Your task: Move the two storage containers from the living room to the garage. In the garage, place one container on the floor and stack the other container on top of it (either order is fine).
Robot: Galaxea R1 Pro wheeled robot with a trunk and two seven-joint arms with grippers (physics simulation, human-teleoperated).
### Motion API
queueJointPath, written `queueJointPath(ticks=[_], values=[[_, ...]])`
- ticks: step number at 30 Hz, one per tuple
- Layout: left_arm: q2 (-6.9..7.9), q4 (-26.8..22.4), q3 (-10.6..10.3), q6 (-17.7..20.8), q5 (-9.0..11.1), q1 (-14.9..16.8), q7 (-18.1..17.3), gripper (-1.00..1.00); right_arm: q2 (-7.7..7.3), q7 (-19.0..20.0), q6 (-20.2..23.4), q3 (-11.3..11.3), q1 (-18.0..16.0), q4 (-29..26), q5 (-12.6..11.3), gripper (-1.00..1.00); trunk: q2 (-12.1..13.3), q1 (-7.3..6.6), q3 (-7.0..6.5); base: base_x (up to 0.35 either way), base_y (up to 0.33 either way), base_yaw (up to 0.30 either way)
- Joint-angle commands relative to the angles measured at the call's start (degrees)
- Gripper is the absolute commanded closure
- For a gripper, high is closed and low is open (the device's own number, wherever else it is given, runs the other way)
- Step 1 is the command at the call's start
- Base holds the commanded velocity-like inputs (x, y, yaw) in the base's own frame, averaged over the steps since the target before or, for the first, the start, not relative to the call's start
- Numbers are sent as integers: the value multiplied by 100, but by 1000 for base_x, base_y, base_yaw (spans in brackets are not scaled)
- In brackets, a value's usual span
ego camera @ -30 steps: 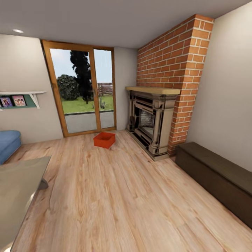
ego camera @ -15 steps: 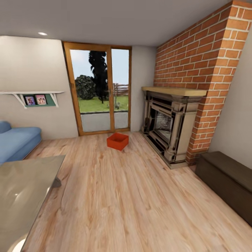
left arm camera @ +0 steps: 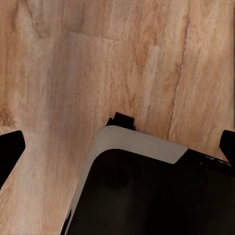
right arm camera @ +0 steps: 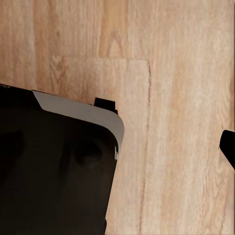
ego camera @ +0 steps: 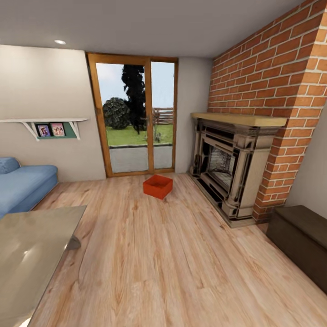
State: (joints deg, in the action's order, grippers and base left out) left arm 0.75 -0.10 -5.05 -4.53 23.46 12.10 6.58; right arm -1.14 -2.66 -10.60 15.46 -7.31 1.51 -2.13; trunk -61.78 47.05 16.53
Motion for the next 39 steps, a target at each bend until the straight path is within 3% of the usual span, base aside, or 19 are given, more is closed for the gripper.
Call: queueJointPath(ticks=[1,21,39], values=[[-1,1,-49,-13,44,3,13,-100,1,-16,-28,48,-7,16,-18,-100,-4,4,7,322,0,0],[2,1,-49,-13,44,3,12,-100,45,-17,-14,66,-7,17,1,-100,-4,4,7,322,0,2],[-1,1,-49,-13,44,3,14,-100,10,-21,-30,54,-7,16,11,-100,-4,4,7,322,0,251]])
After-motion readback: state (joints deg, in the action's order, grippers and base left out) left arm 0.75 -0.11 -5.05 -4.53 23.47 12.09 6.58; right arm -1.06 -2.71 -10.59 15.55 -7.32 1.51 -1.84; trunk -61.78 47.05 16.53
